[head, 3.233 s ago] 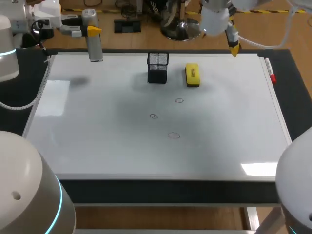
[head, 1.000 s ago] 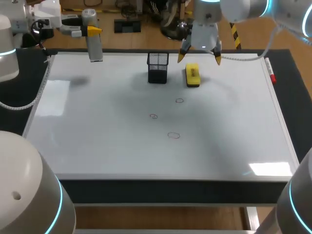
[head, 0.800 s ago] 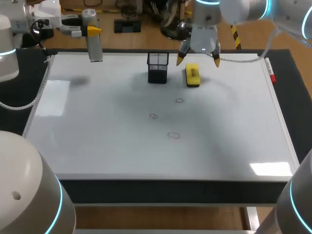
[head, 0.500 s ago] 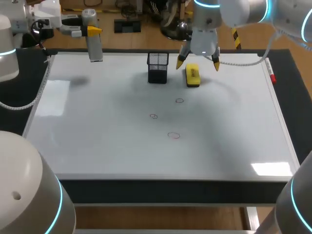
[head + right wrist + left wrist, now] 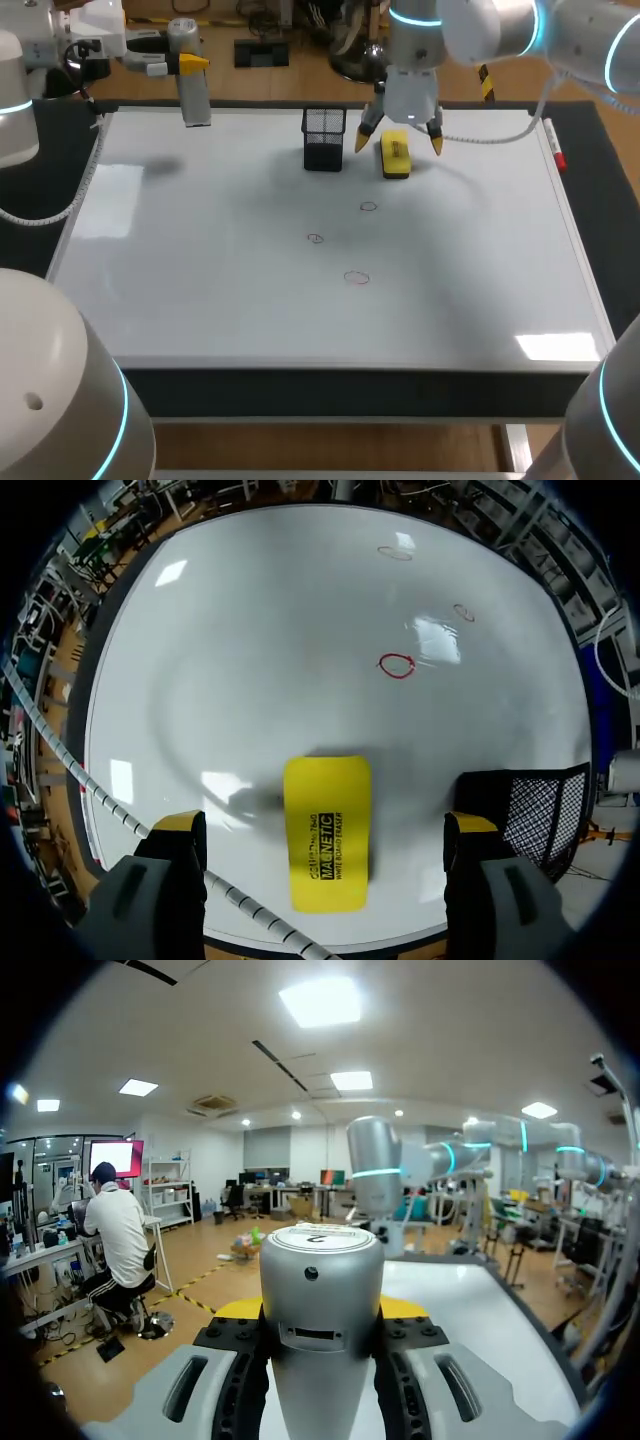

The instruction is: Pick up the inspection probe, press it on each red-marked spot on the whiteboard one by one, put down the probe, pick up the eraser, and wipe off all the red marks.

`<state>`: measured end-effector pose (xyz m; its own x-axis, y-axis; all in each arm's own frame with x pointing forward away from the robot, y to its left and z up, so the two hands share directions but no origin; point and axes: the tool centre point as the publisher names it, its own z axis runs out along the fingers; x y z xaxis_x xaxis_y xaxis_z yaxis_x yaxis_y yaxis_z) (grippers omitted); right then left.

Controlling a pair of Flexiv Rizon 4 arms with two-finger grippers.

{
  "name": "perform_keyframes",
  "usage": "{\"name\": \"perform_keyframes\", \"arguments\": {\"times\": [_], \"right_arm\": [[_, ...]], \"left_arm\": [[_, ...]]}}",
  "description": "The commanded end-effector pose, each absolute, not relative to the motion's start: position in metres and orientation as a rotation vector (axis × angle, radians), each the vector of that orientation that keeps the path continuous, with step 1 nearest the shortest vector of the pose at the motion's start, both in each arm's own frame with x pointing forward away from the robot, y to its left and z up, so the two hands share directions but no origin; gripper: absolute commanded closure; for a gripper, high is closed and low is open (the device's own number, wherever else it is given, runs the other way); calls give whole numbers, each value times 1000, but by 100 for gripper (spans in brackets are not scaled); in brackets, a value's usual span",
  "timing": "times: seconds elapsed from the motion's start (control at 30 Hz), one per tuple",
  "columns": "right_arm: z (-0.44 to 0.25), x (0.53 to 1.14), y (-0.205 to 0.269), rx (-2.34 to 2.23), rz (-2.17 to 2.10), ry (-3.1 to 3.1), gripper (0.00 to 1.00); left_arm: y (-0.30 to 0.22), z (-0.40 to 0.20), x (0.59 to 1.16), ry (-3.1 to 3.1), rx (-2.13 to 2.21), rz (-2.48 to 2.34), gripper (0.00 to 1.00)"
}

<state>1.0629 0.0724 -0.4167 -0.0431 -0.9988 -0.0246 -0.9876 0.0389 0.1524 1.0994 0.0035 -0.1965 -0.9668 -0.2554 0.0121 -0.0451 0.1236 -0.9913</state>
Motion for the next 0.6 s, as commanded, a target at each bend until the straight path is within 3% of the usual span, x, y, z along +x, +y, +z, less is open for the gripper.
{"name": "perform_keyframes", "arguments": {"times": [0.03, 0.23, 0.27, 0.3, 0.37, 0.4, 0.6], "right_arm": [[-420, 1066, 73, 2120, -183, -2188, 0], [-423, 1065, 73, 2125, -185, -2185, 0], [-423, 1065, 74, 2125, -183, -2184, 5], [-424, 1065, 74, 2121, -183, -2187, 25], [-424, 1065, 74, 2117, -179, -2190, 85], [-424, 1065, 74, 2115, -177, -2191, 100], [-406, 1059, 73, 2087, -134, -2242, 100]], "left_arm": [[4, -196, 1099, 2228, -300, -1957, 100], [4, -196, 1099, 2228, -300, -1957, 100], [4, -196, 1099, 2228, -300, -1957, 100], [4, -196, 1099, 2228, -300, -1957, 100], [4, -196, 1099, 2228, -300, -1957, 100], [4, -196, 1099, 2228, -300, -1957, 100], [4, -196, 1099, 2228, -300, -1957, 100]]}}
